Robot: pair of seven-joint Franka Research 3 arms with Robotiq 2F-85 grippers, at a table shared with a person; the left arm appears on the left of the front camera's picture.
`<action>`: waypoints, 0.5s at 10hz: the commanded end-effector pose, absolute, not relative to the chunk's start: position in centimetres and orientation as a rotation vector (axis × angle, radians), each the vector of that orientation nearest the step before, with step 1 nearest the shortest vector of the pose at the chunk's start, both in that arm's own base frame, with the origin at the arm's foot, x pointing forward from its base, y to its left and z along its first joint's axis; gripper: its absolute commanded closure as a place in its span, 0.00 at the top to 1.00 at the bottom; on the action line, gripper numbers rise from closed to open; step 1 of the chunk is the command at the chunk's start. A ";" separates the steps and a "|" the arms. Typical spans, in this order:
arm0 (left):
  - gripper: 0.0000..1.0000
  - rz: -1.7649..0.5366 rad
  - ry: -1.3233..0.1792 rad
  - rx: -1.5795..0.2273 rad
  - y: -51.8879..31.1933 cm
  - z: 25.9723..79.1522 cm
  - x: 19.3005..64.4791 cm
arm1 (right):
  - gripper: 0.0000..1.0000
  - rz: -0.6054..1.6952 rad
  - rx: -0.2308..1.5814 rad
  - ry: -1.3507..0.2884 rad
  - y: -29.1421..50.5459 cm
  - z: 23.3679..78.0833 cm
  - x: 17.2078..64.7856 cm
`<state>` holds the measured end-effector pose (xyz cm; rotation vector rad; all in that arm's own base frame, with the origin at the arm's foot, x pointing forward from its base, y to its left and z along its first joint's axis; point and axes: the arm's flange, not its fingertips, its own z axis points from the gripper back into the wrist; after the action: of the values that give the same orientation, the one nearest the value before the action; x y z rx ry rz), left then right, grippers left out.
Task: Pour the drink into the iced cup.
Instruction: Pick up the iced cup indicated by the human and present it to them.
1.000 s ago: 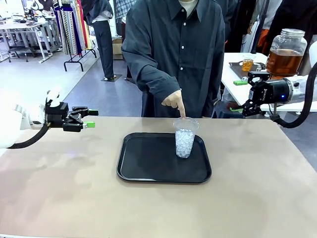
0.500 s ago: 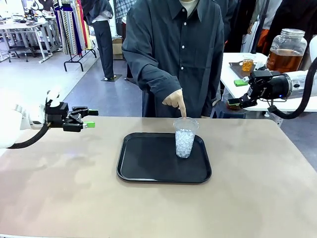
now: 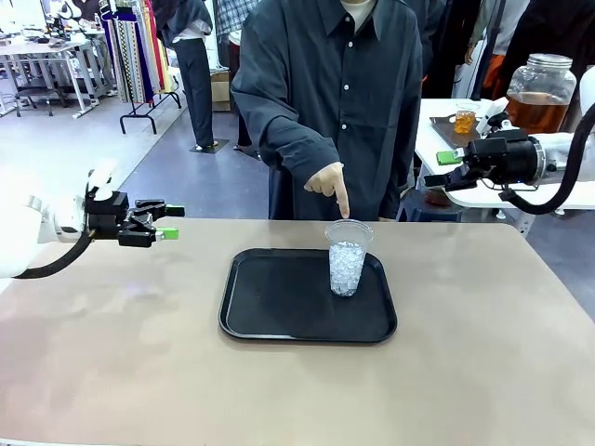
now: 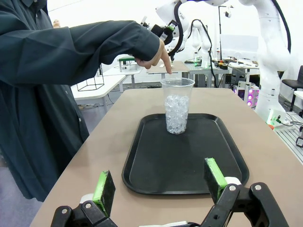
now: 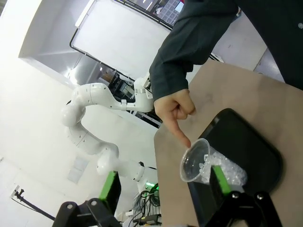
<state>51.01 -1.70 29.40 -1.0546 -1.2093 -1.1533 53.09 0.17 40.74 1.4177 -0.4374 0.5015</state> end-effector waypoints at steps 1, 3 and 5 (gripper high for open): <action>1.00 -1.148 -1.211 -1.062 -1.8 29.6 51.0 | 1.00 0.530 1.405 -0.450 0.4 40.7 53.1; 1.00 -1.148 -1.211 -1.062 -1.8 29.6 51.0 | 1.00 0.505 1.417 -0.438 0.2 40.7 53.1; 1.00 -1.148 -1.211 -1.062 -1.8 29.6 51.0 | 1.00 0.765 1.381 -0.691 0.7 39.8 52.2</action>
<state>51.01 -1.70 29.41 -1.0546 -1.2093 -1.1534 53.04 0.34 40.68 1.3886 -0.5605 0.6430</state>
